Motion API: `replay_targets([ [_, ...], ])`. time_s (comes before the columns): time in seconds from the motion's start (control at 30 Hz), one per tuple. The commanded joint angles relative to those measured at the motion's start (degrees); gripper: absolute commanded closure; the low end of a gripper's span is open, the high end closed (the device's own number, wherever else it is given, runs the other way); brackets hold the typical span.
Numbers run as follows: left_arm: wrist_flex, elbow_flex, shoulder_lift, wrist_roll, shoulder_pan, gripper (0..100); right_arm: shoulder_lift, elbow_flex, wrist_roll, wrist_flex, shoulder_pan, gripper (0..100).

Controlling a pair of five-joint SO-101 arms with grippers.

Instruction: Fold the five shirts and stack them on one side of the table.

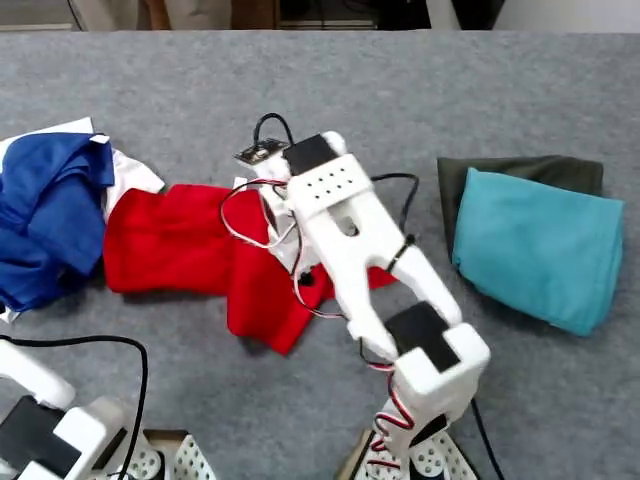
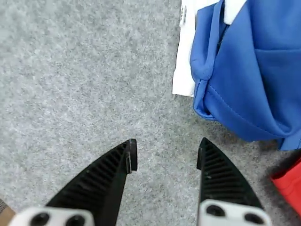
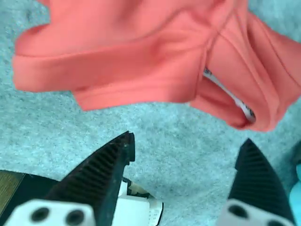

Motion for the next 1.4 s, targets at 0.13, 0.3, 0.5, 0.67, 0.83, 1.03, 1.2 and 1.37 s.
replay_targets([
  [0.13,-0.79,-0.44,-2.15,-0.18,-0.44,78,7.08,-5.41,-0.62,0.09,-1.19,78.1],
  [0.3,-0.79,-0.44,-2.15,-0.26,-0.44,78,8.31,-5.14,-0.62,0.18,-0.75,87.7],
  [0.5,-0.79,-0.44,-2.15,-0.26,0.09,78,8.31,-5.58,-0.62,0.79,-0.66,94.1],
  [0.67,-0.79,-0.35,-2.15,-0.26,0.09,78,8.31,-6.02,-0.62,0.88,-0.57,94.3],
  [0.83,-0.79,-0.09,-2.15,-0.26,-0.26,78,7.25,-9.10,-0.53,0.97,2.33,90.9],
  [1.03,-0.79,0.00,-2.15,-0.26,-0.35,78,7.69,-9.45,-0.53,0.79,6.02,73.3],
  [1.2,-0.88,0.00,-2.15,-0.09,0.09,78,12.62,-9.98,-0.62,0.26,6.02,81.4],
  [1.37,-3.34,0.88,-2.15,0.00,-0.35,78,15.87,-9.98,-0.62,-1.67,6.37,82.5],
])
